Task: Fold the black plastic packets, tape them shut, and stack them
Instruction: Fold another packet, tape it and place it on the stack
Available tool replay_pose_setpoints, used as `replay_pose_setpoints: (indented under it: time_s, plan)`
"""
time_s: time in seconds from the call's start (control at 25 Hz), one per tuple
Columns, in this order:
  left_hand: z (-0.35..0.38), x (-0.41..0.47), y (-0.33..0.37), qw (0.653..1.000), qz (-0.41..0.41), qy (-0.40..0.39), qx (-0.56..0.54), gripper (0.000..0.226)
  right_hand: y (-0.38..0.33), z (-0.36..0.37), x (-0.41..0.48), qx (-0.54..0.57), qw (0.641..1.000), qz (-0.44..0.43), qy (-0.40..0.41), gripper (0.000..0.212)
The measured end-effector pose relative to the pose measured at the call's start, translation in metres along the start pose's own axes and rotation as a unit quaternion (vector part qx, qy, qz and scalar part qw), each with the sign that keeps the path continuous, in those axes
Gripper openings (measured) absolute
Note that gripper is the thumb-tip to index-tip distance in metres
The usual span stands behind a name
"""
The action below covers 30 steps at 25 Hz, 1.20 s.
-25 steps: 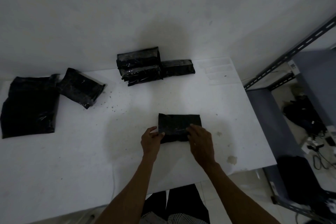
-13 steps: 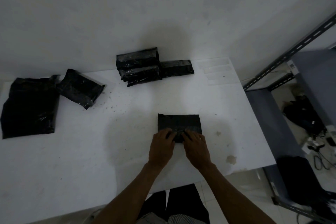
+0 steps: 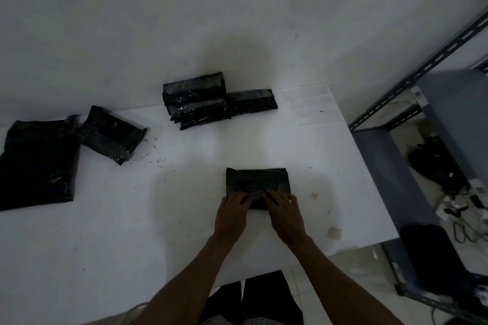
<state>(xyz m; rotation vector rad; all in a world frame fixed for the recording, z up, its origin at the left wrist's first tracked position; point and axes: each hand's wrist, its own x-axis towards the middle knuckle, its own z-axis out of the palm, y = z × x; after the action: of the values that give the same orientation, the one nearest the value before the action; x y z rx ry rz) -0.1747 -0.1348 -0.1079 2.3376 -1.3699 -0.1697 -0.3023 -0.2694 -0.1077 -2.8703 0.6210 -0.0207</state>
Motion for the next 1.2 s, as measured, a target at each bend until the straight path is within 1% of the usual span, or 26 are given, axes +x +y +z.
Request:
replay_pose_setpoints:
  time_s: [0.28,0.44,0.6,0.72,0.8,0.88,0.92,1.0,1.12,1.2]
  plan:
    - [0.003,0.04,-0.011,1.0,0.005,0.02,-0.015,0.037,0.021,-0.003,0.047,-0.005,1.0,-0.002,0.024,0.047]
    - [0.005,0.076,-0.022,0.999,-0.003,0.035,-0.008,0.034,0.035,-0.005,0.084,-0.017,1.0,-0.001,0.022,0.051]
    - [0.006,0.105,-0.031,1.0,-0.011,0.022,-0.005,0.041,0.042,-0.007,0.113,-0.02,0.999,0.003,0.034,0.05]
    - [0.008,0.114,-0.029,1.0,-0.018,0.023,0.009,0.039,0.045,-0.012,0.125,0.003,0.999,-0.001,0.036,0.046]
    - [0.011,0.116,-0.026,0.999,-0.018,0.034,0.012,0.036,0.048,-0.016,0.127,0.041,0.997,-0.013,0.065,0.04]
    - [0.015,0.119,-0.025,0.999,-0.017,0.04,0.006,0.039,0.058,-0.022,0.133,0.086,0.991,-0.002,0.105,0.032]
    - [0.016,0.122,-0.027,0.999,-0.016,0.039,0.002,0.04,0.068,-0.026,0.138,0.094,0.988,0.022,0.121,0.031]
    - [0.018,0.131,-0.029,0.999,-0.017,0.038,-0.005,0.042,0.095,-0.032,0.15,0.108,0.98,0.103,0.134,0.03]
    - [0.023,0.142,-0.031,0.999,-0.017,0.042,-0.014,0.041,0.142,-0.037,0.167,0.11,0.957,0.238,0.121,0.033]
    - [0.028,0.146,-0.033,0.998,-0.011,0.056,-0.014,0.037,0.171,-0.043,0.18,0.095,0.938,0.32,0.097,0.036]
